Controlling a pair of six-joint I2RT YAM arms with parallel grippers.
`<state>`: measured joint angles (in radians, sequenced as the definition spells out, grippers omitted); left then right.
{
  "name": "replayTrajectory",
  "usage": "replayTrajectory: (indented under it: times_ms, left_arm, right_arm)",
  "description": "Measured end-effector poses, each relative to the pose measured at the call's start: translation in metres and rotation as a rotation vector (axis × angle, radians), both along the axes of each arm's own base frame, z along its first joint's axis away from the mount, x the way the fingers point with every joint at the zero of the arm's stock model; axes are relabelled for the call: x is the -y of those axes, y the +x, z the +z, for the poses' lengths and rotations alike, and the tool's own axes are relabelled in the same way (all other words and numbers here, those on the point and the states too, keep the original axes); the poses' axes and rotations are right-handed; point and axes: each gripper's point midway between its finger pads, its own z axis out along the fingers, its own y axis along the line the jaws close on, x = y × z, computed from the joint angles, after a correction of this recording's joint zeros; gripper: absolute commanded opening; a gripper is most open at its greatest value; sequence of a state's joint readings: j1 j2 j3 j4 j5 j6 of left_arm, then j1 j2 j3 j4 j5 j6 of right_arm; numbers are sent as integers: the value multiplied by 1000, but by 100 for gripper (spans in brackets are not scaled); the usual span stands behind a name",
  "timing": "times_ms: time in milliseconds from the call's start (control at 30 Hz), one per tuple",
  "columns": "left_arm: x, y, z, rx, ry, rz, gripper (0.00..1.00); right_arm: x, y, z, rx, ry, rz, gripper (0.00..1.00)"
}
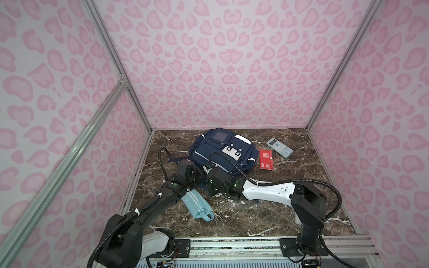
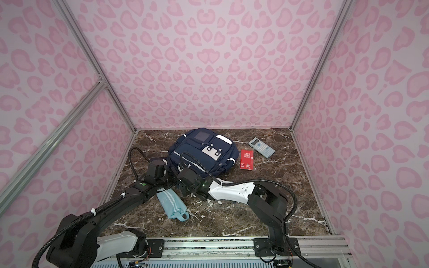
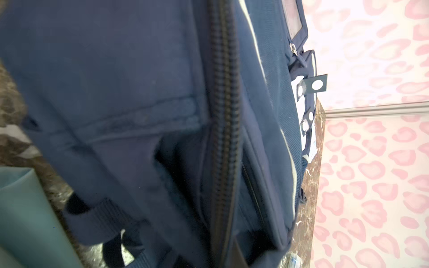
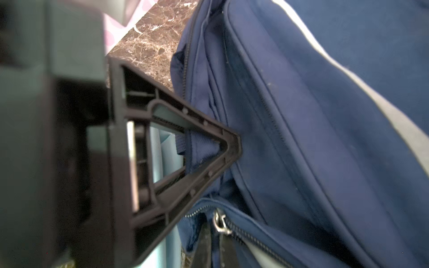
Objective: Pack books, pencil case, and school supplies into a backpack
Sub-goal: Zip the student bag at the center of the table.
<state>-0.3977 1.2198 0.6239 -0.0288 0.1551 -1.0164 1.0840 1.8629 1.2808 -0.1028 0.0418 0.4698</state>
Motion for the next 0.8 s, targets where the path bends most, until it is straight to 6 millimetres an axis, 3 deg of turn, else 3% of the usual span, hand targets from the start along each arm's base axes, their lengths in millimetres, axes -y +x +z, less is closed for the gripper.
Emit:
replayTrajectory:
  times_ms: [167,300,433,633,800]
  left_arm:
    - [-5,3,5,-4,-37,10,3]
    - [-9,3,11,-26,-84,-3,3]
    - [-6,-6,25,-47,-134,-62,3]
    - [-2,-16,33,-58,-176,-116,3]
    - [1,-18,36,-57,-192,-138,3]
  right_arm:
    - [5,-5,4,1,16,29,0]
    - [35,-14,-6,13,-2,13,0]
    - [74,-3,-15,-2,101,-62,0]
    - [100,0,-16,-36,227,-52,0]
    - [107,1,-10,-54,265,-37,0]
